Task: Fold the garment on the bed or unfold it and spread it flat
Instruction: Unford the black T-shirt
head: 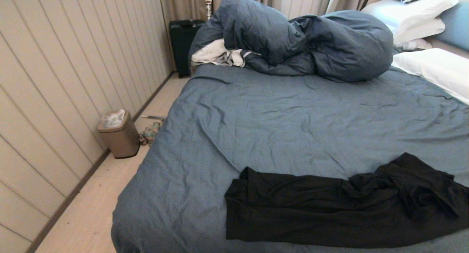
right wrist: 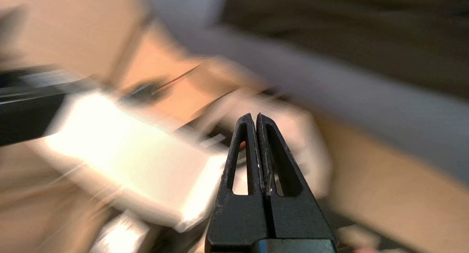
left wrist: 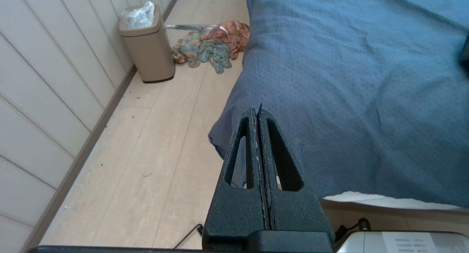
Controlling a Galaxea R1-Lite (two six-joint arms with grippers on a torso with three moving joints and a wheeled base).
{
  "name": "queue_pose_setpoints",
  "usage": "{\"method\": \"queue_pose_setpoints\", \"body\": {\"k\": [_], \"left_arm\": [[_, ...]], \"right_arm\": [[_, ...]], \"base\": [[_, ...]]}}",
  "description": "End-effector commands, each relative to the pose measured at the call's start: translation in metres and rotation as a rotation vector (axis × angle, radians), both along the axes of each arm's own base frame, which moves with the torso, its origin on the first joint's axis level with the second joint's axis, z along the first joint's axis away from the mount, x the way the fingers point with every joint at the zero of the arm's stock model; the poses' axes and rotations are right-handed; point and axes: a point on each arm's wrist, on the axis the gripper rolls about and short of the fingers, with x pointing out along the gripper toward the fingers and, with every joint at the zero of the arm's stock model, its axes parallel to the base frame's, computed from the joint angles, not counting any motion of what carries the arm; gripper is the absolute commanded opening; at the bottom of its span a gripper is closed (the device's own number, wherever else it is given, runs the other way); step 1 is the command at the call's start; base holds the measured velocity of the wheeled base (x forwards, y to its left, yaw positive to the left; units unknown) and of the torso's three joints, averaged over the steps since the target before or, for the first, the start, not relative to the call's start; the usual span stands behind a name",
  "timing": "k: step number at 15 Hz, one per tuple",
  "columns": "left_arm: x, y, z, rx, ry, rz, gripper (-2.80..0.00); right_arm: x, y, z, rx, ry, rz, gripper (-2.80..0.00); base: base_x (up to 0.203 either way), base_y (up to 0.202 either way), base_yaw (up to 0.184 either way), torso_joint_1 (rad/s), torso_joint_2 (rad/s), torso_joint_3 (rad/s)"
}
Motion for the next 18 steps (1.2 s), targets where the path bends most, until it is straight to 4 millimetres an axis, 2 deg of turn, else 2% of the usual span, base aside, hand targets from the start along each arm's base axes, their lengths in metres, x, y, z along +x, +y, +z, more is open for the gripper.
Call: {"method": "queue_pose_setpoints", "body": {"k": [1,3,5,7,8,11,13,15,18], "left_arm": [[0.0,0.0,0.0,0.001,0.002,0.001,-2.8],[0.0,0.0,0.0,0.001,0.002,0.001,-2.8],[0.0,0.0,0.0,0.001,0.003,0.001,-2.8],[0.0,0.0,0.0,0.002,0.003,0.001,-2.8],[0.0,0.0,0.0,0.002,0.004,-0.001,-2.8],[0.0,0.0,0.0,0.002,0.003,0.001,-2.8],[0.0,0.0,0.0,0.001,0.002,0.001,-2.8],[0.0,0.0,-0.001,-0.001,0.004,0.001,-2.8],[0.0,0.0,-0.001,0.006,0.004,0.0,-2.8]], "right_arm": [[-0.016,0.004,-0.025,-0.047,-0.123,-0.073,-2.8],[-0.019,0.004,-0.049,-0.083,-0.167,-0.126,-2.8],[-0.015,0.002,-0.066,-0.14,-0.221,-0.172,-2.8],[-0.008,-0.002,-0.086,-0.269,-0.282,-0.255,-2.8],[-0.005,-0.004,-0.087,-0.319,-0.324,-0.292,-2.8],[0.006,-0.008,-0.089,-0.324,-0.247,-0.242,-2.8],[0.003,-0.007,-0.092,-0.334,-0.303,-0.25,-2.8],[-0.003,-0.008,-0.095,-0.365,-0.382,-0.321,-2.8],[0.0,-0.011,-0.096,-0.401,-0.437,-0.442,-2.8]], "base": [[0.0,0.0,0.0,0.0,0.0,0.0],[0.0,0.0,0.0,0.0,0.0,0.0],[0.0,0.0,0.0,0.0,0.0,0.0],[0.0,0.0,0.0,0.0,0.0,0.0],[0.0,0.0,0.0,0.0,0.0,0.0],[0.0,0.0,0.0,0.0,0.0,0.0],[0.0,0.0,0.0,0.0,0.0,0.0],[0.0,0.0,0.0,0.0,0.0,0.0],[0.0,0.0,0.0,0.0,0.0,0.0]]}}
